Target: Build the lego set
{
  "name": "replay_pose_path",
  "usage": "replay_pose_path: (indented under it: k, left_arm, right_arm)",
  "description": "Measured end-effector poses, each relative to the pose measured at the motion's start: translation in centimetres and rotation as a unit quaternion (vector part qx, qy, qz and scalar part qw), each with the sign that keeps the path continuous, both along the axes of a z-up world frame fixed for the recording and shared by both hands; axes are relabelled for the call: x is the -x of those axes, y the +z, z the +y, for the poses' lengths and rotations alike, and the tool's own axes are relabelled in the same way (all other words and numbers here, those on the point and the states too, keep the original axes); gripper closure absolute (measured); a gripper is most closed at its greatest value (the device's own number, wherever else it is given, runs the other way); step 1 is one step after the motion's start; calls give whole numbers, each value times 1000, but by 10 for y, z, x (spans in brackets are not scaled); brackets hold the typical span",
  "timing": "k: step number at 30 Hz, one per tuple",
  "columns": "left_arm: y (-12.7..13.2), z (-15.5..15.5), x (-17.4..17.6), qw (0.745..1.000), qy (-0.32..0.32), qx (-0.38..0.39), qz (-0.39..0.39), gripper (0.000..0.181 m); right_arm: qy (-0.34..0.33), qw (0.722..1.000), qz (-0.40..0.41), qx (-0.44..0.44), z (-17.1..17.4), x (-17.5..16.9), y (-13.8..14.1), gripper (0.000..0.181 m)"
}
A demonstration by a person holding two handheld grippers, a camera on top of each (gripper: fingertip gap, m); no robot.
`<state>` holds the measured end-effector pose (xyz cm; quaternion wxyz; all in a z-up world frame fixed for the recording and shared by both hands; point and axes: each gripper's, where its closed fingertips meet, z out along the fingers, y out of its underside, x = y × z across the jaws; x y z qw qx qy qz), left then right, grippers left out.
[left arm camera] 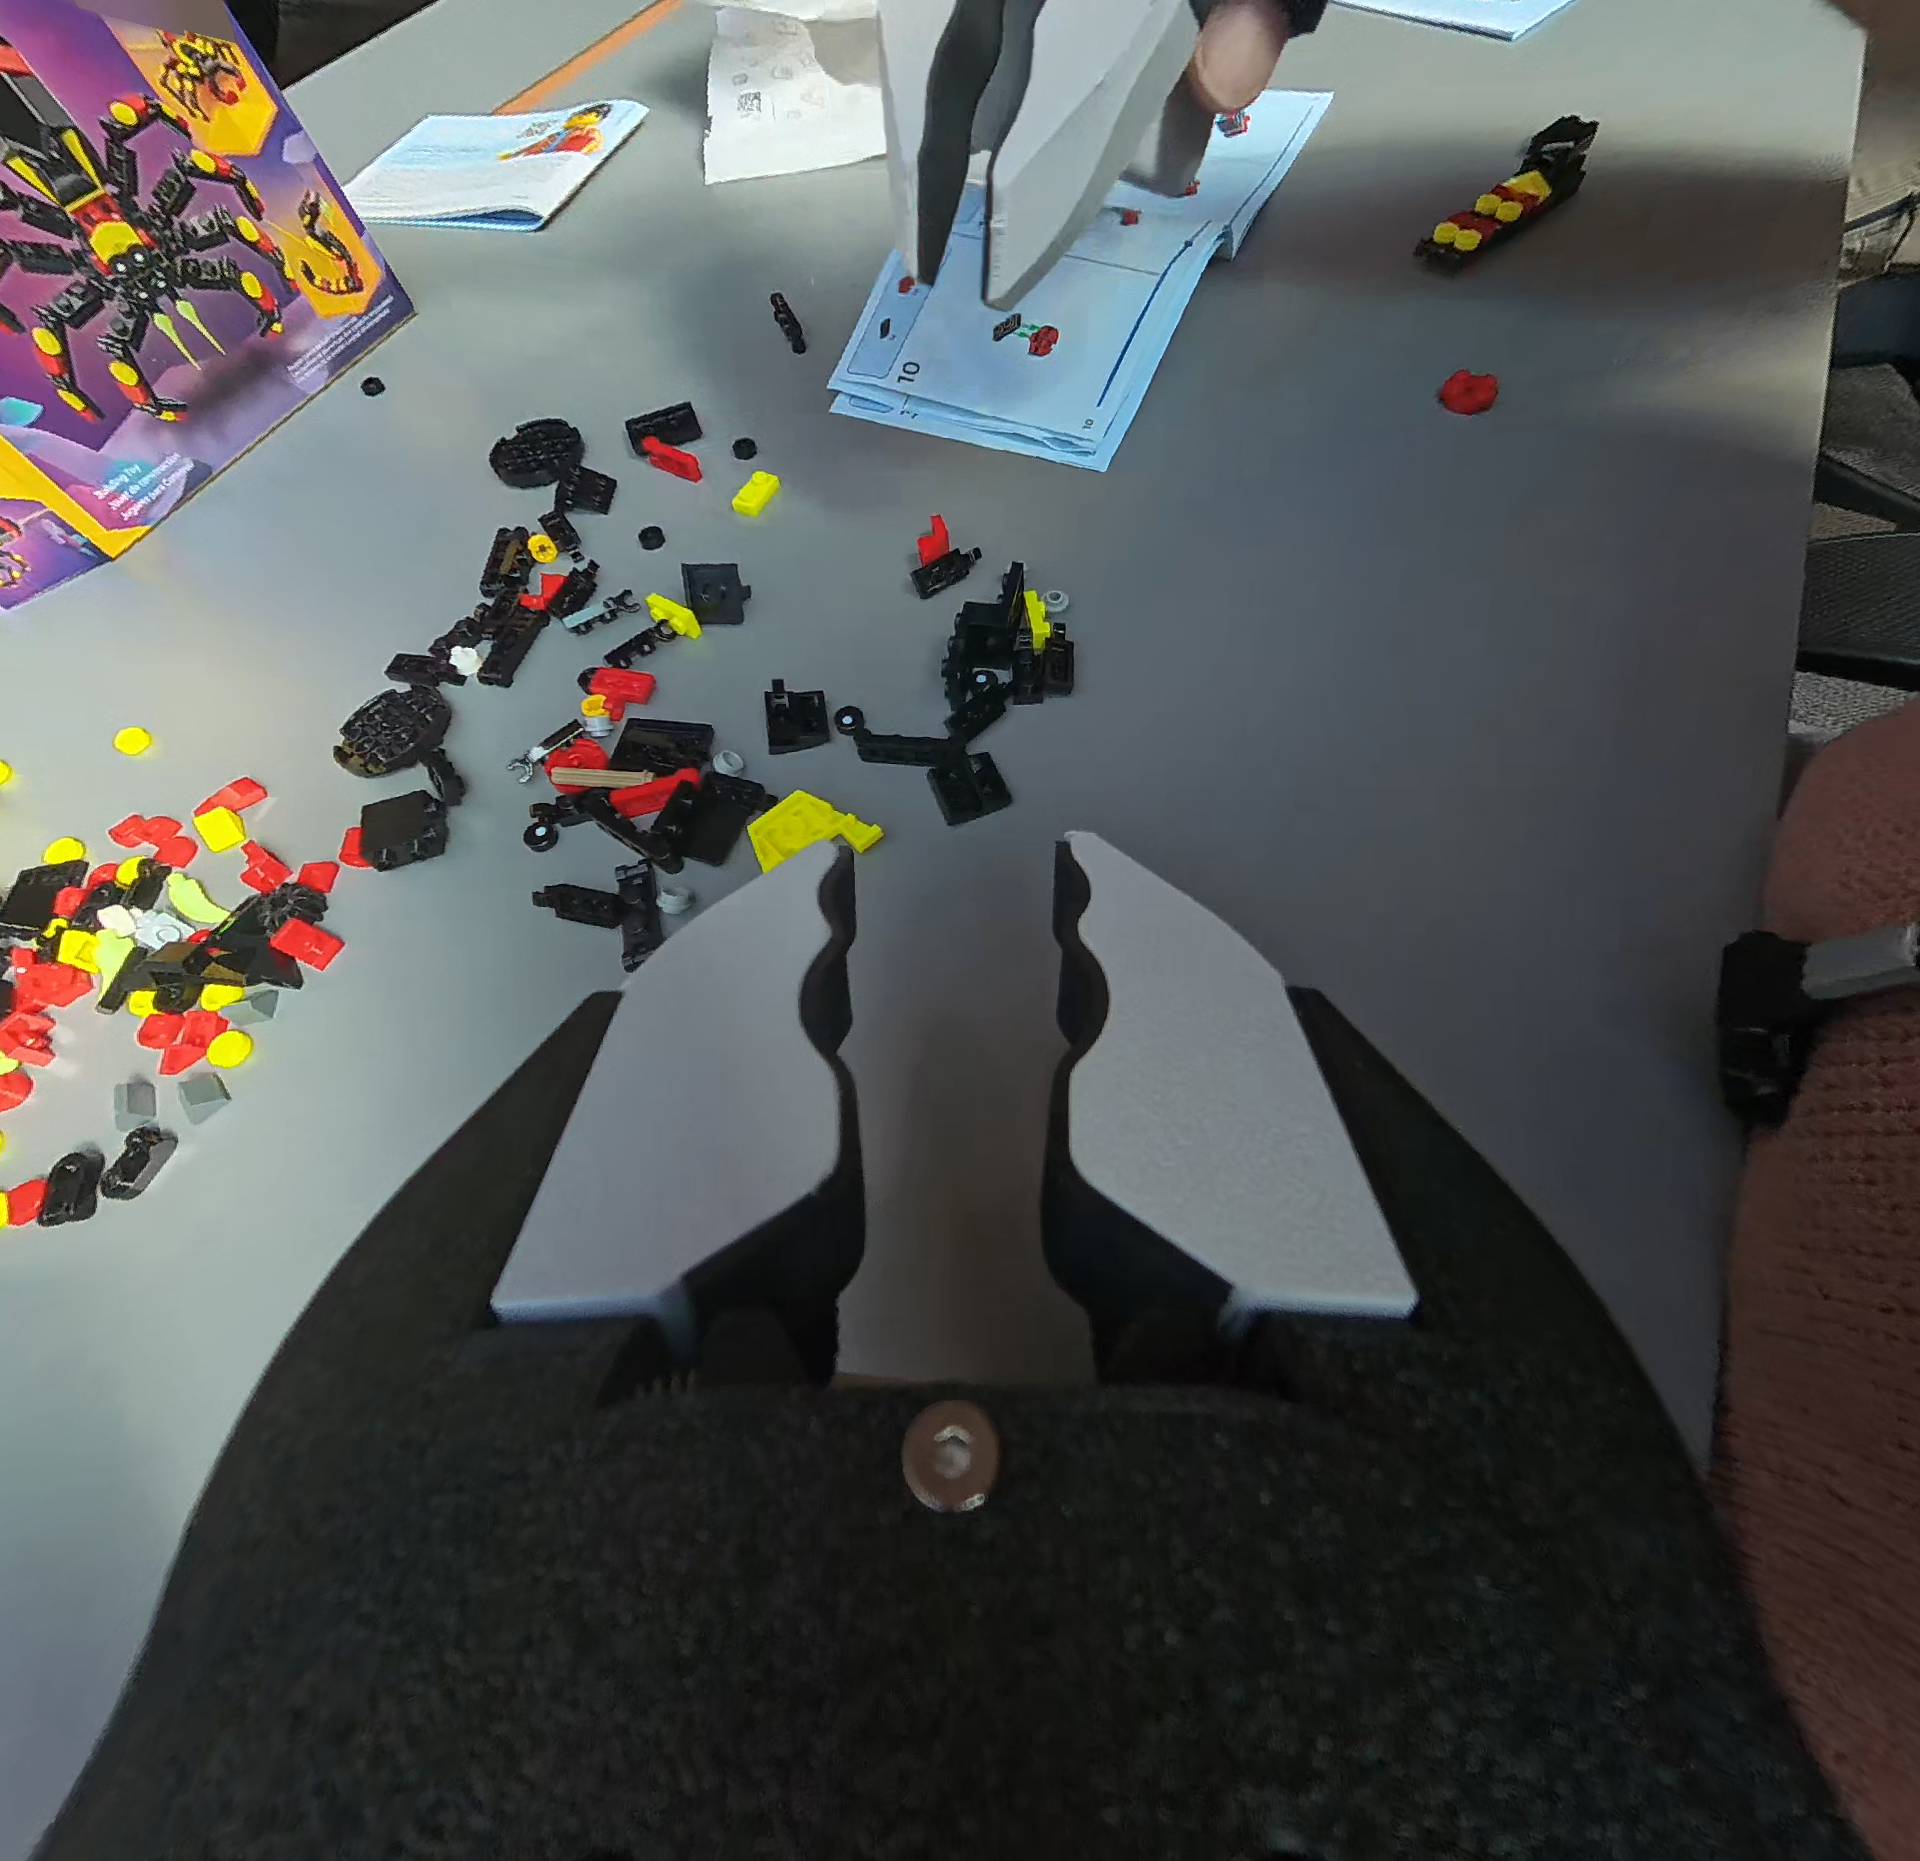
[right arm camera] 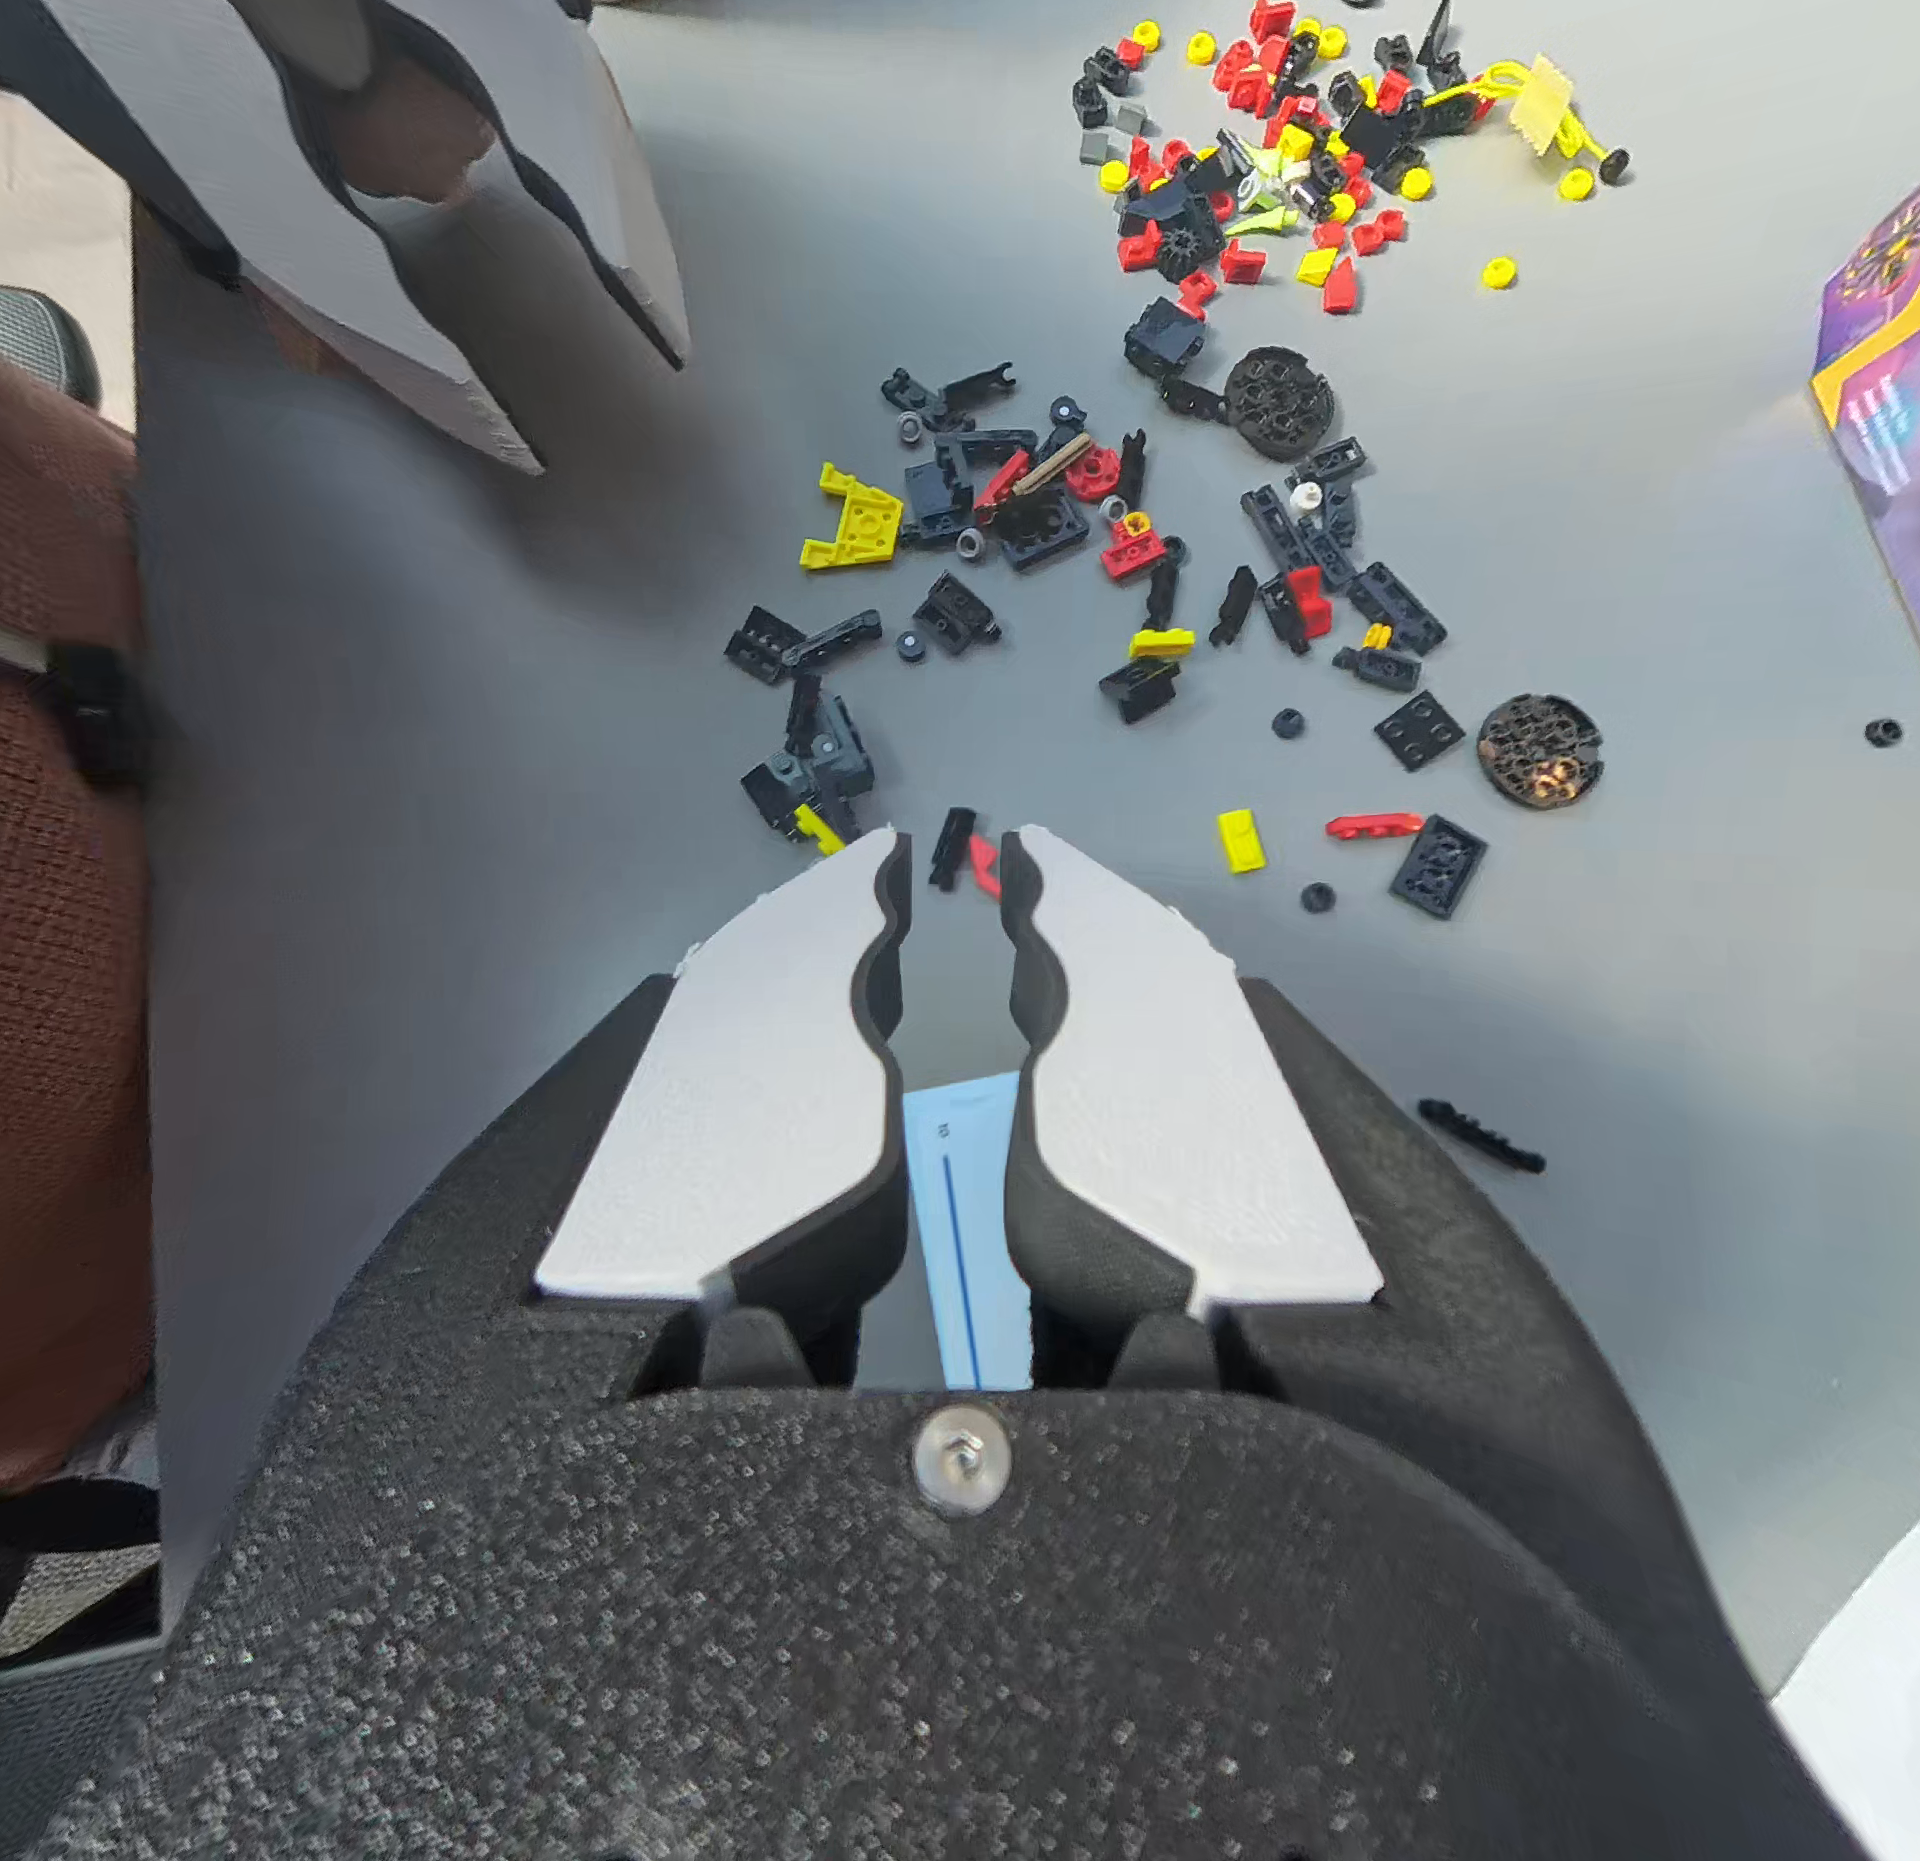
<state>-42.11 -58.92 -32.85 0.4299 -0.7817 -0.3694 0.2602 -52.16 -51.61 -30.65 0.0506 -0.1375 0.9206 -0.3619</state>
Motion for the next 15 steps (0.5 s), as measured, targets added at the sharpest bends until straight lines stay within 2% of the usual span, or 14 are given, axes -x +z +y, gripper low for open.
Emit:
replay_pose_path:
  k: [3,6,8,10,13,15]
  left_arm:
    - [-2,7,2,1000,-12,15,-6,145]
    - [0,17,4,1000,-24,16,-2,145]
    - [2,24,7,999,-33,18,0,145]
    - [5,31,10,999,-39,24,5,144]
    - [12,42,15,999,-45,22,21,144]
    - [15,46,18,998,-45,25,27,145]
  right_arm:
    - [-31,999,26,19,27,-3,3,163]
    - [-71,995,-39,58,36,-14,12,164]
    - [-66,996,-41,35,42,-23,4,163]
    - [-78,996,-12,52,42,-21,8,162]
    - [-67,989,-67,113,35,-38,26,161]
    - [-68,988,-62,122,34,-41,27,160]
